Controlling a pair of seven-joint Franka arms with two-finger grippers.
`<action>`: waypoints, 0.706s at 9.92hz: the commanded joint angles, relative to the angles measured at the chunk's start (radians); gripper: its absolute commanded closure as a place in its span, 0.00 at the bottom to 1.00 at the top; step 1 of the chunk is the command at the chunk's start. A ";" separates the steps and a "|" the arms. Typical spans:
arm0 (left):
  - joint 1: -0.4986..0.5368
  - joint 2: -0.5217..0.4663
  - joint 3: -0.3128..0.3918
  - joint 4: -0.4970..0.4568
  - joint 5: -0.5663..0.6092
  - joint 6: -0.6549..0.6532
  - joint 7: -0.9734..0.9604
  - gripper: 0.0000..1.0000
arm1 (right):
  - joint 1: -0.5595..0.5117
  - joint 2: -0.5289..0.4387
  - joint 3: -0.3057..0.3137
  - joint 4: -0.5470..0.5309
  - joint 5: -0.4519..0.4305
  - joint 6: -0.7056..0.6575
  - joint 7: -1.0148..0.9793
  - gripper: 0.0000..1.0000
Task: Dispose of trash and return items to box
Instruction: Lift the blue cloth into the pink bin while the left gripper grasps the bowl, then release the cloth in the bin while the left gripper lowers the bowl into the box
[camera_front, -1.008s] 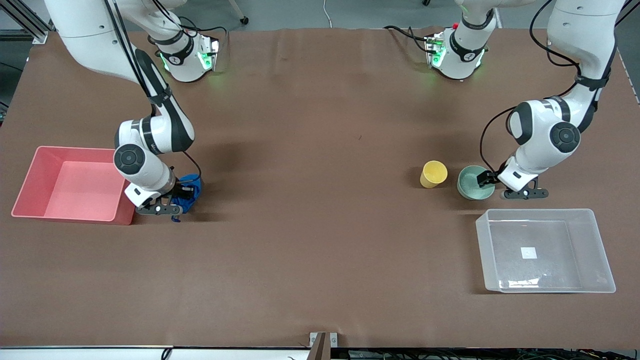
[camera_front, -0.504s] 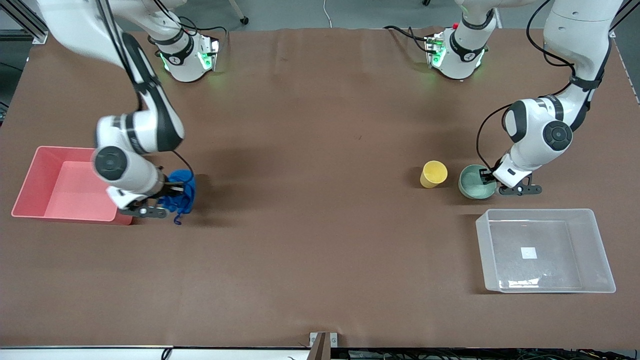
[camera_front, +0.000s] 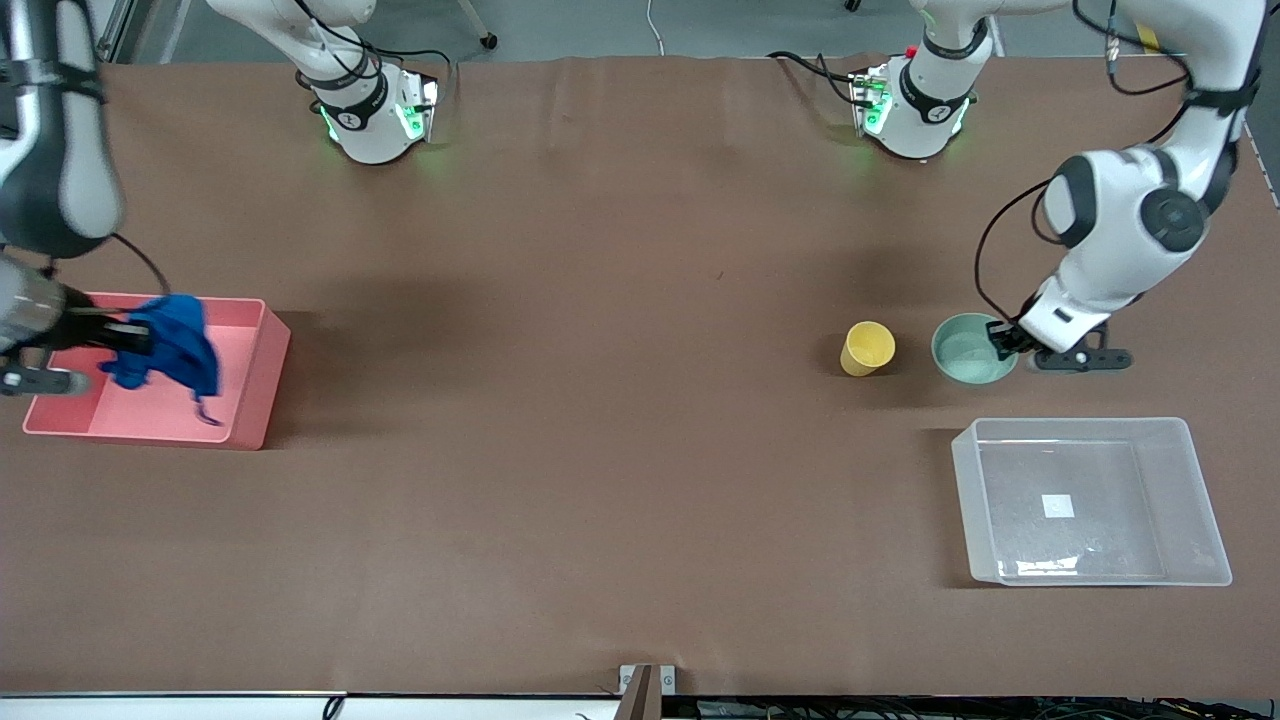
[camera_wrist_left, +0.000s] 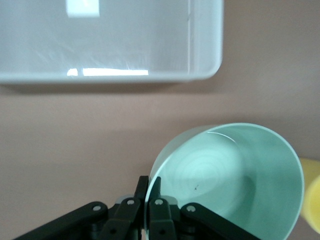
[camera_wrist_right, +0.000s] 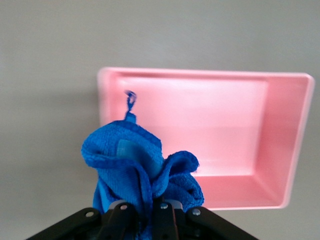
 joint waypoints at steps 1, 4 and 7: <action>0.001 0.111 0.002 0.177 0.005 -0.052 0.014 0.99 | -0.064 0.075 0.024 -0.094 -0.019 0.155 -0.037 0.97; 0.007 0.370 0.003 0.591 0.002 -0.197 0.014 0.99 | -0.088 0.230 0.024 -0.184 -0.019 0.435 -0.077 0.85; 0.013 0.605 0.040 0.874 -0.047 -0.267 0.034 0.99 | -0.099 0.229 0.027 -0.155 -0.013 0.431 -0.111 0.00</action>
